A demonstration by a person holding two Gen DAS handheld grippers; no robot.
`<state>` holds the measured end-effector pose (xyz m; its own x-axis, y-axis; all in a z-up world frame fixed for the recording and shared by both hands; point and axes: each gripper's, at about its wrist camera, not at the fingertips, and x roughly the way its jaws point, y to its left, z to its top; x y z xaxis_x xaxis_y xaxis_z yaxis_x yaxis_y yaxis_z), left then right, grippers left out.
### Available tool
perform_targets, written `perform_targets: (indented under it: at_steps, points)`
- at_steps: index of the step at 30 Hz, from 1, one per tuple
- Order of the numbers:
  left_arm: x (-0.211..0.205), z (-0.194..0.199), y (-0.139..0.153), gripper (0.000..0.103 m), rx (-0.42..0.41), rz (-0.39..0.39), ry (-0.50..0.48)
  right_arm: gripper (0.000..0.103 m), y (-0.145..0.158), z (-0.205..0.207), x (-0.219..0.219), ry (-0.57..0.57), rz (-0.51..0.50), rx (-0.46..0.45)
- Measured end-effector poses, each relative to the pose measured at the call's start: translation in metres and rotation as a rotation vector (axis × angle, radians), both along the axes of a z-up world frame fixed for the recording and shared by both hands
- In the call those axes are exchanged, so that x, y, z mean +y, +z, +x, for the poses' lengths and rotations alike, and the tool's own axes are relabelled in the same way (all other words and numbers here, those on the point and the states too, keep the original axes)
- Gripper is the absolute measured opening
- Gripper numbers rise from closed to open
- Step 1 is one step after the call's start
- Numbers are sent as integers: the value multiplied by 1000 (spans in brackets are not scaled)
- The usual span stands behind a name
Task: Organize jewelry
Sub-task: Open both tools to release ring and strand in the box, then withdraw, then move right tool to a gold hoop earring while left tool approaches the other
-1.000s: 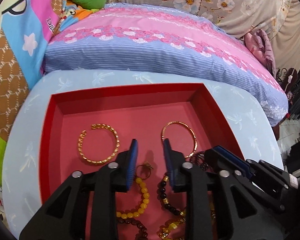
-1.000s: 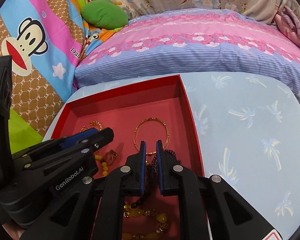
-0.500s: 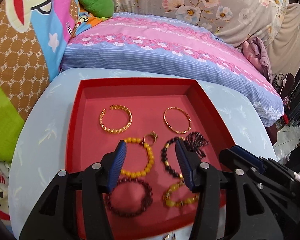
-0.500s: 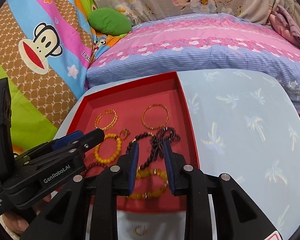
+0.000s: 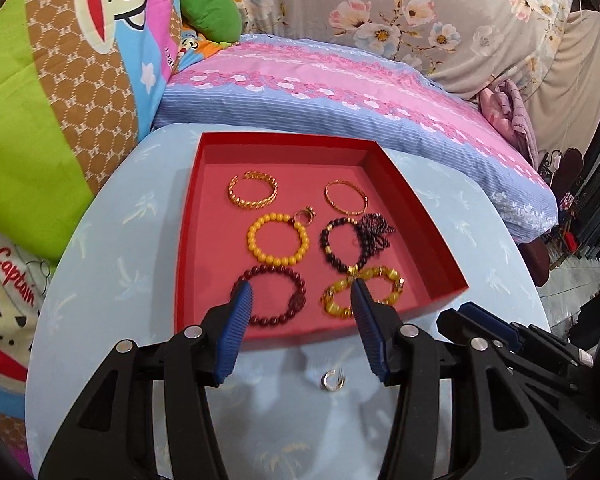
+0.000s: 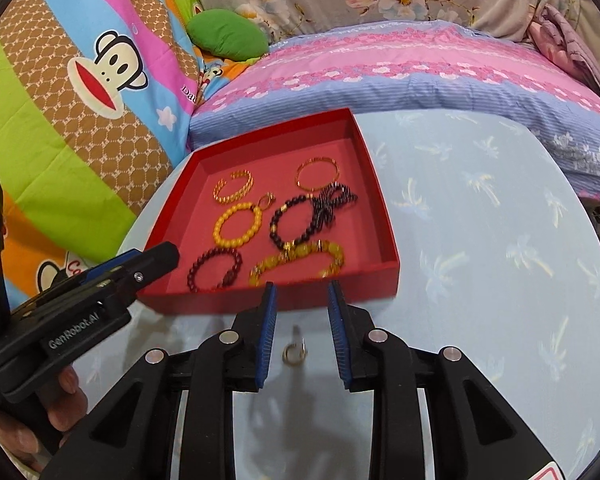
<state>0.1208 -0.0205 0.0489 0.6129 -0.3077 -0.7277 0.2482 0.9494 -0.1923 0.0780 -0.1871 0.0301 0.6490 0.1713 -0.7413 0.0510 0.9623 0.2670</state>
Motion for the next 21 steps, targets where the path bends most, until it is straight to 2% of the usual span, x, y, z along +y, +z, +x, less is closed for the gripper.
perform_targets:
  at_steps: [10,21]
  points:
    - [13,-36,-18,49,33,26,26,26,-19,-30,12,18,-34,42]
    - [21,-47,-37,48,67,64,59,26,-46,-19,34,51,-82,80]
